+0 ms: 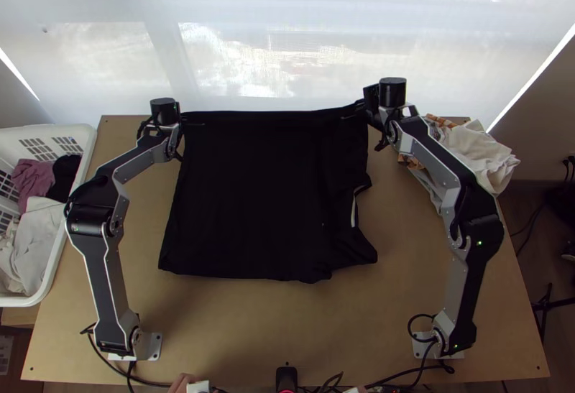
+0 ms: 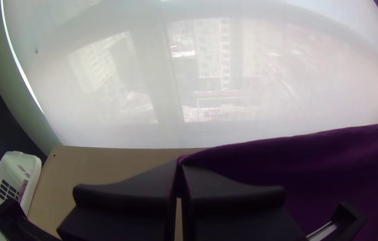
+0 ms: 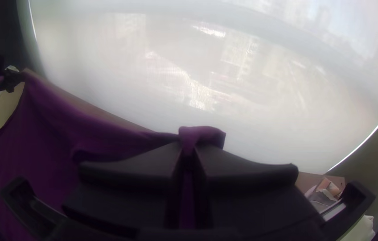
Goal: Fold the t-shirt
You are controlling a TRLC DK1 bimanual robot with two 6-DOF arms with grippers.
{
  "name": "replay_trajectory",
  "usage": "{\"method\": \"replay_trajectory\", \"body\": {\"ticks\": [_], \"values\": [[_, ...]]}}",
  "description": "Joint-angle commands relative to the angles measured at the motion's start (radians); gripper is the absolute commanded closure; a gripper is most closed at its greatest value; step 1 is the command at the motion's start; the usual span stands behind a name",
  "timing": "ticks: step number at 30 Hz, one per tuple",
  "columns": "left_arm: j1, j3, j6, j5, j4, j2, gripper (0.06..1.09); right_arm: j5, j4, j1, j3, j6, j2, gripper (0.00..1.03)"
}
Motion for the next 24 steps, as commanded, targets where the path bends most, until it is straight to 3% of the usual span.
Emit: {"method": "replay_trajectory", "body": {"ticks": [1,24], "values": [[-0.006,0.064,0.004,-0.002,0.0,0.08,1.05,-0.002,0.0,0.002,0.061,-0.002,0.094,1.0],[-0.042,-0.031,-0.015,0.046,-0.075,-0.111,1.05,-0.003,-0.053,0.042,-0.002,0.026,-0.038,1.0]]}}
